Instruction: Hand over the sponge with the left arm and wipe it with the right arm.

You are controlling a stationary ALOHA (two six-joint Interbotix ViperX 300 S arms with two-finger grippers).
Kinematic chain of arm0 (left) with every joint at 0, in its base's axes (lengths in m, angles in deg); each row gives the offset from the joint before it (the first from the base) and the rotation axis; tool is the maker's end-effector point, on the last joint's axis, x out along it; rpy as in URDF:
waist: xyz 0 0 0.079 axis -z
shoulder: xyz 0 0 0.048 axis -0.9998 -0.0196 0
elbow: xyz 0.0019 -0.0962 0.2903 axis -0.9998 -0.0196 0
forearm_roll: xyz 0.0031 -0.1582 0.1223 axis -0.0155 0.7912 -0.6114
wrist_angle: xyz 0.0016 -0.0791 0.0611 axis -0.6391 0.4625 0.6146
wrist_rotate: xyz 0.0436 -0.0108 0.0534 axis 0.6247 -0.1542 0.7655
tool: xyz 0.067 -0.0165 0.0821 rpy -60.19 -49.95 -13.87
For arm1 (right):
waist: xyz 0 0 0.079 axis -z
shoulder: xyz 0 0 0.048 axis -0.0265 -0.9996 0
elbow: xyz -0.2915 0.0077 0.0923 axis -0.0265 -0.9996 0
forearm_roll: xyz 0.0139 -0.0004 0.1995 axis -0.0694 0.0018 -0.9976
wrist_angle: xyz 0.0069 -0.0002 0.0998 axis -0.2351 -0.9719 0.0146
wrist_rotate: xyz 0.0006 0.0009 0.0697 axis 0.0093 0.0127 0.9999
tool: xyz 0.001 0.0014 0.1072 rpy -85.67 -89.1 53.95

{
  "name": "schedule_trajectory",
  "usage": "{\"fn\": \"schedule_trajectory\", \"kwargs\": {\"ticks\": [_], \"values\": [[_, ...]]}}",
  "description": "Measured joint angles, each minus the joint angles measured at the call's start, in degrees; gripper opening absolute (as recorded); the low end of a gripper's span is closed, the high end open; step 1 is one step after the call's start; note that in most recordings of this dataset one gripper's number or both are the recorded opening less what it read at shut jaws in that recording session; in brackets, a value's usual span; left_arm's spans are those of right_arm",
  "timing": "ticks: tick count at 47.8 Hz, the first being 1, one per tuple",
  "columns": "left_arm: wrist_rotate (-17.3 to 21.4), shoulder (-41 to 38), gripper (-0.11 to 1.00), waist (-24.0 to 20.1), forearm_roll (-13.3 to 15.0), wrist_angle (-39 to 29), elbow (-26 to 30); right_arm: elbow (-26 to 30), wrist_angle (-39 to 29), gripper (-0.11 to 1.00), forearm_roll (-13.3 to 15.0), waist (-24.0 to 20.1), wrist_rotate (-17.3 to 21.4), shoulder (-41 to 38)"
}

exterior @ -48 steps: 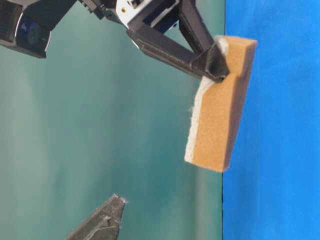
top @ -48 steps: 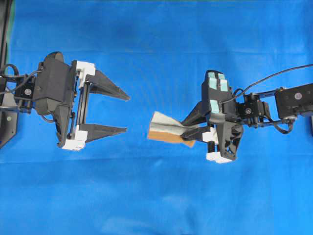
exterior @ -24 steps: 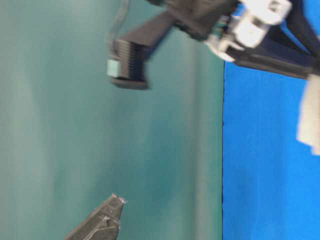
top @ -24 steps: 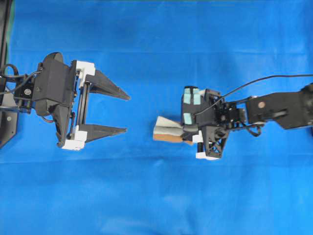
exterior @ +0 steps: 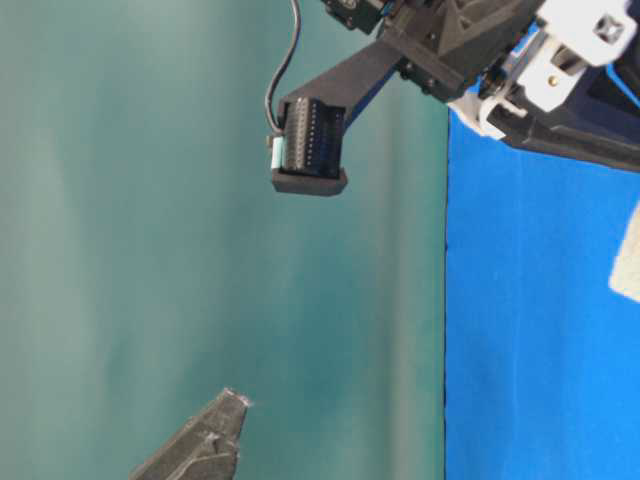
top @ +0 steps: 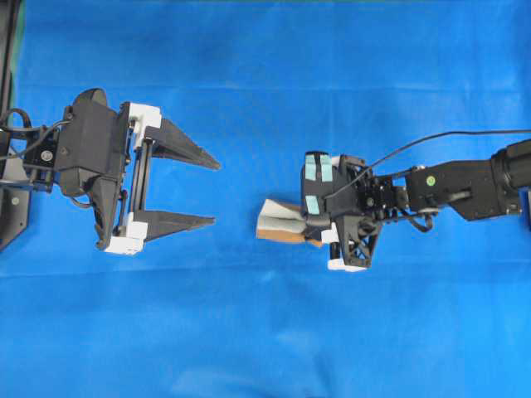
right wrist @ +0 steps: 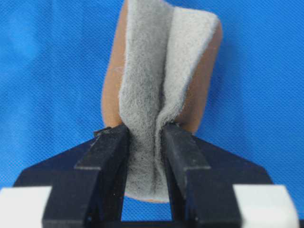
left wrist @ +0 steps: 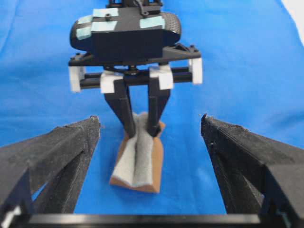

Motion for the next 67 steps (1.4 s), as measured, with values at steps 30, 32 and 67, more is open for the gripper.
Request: {"fn": "schedule_trajectory", "kwargs": {"ticks": [30,32,67], "values": [[0.1,0.0,0.85,0.0,0.0,0.0,0.0,-1.6,0.7,0.3,13.0,15.3,0.1,1.7],[0.1,-0.1,0.85,0.0,0.0,0.0,0.0,-1.6,0.9,0.3,13.0,15.4,0.1,1.7],[0.2,0.0,0.85,0.0,0.0,0.0,0.0,0.0,-2.0,0.3,6.0,-6.7,9.6,1.7]]}}
